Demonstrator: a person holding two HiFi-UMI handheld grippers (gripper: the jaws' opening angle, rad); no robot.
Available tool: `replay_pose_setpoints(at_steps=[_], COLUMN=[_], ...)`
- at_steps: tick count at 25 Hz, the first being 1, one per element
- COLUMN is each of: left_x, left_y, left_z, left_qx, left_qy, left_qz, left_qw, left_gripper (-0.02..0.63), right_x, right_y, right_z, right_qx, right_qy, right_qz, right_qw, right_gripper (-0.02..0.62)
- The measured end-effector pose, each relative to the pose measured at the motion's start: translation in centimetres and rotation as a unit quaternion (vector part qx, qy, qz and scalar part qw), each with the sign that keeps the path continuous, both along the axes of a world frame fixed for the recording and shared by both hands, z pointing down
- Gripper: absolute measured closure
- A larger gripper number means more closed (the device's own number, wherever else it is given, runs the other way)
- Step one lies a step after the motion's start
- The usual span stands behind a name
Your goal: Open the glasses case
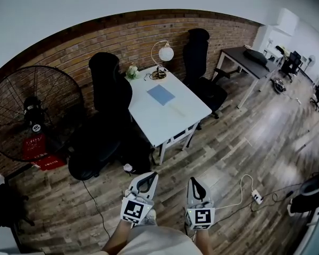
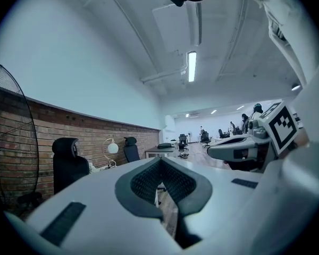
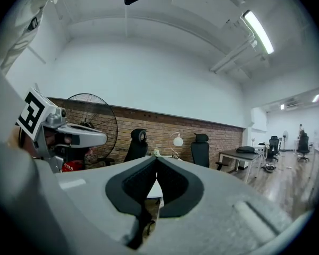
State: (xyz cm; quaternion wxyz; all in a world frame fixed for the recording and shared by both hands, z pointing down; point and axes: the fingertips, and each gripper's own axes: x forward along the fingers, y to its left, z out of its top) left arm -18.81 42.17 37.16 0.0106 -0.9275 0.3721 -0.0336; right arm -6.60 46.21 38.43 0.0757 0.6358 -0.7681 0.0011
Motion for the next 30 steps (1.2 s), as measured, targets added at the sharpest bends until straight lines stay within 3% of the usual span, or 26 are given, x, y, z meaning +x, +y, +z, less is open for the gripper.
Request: replay_pose_setpoints(at_steps=[5,22,27,30], left_x=[-0.5,-0.7,0.3,1.2], left_y=[-2.0,-6.5,-8.4,-9.9], left_z=[-0.2,0.8,0.9,0.4], left_qx=[0.016,-0.008,-0.001,0.028], left_qy=[-0.002,0.010,0.004,-0.002], left_qz=[0.011,0.011,0.005,0.006], left_qw=[0.9998,0.9999,1.0000,0.9996], left_gripper=[0.603,0.603,0.603,0.603], right_x=[-0.5,0.4,1.5,2.5], right_y=[-1.7,-5.7,-7.8,-9.3], right_z=[0.2,0.5,0.7,0.7], right_qx=[-0.001,-0.003,-0.003,0.000], right_qy=[0.003,0.013,0.010,0.010], right_qz=[0.010,0.028,0.019,0.012], right_qw=[1.000,1.000,1.000,1.000], right_gripper=[0.589,0.589,0.589,0.589])
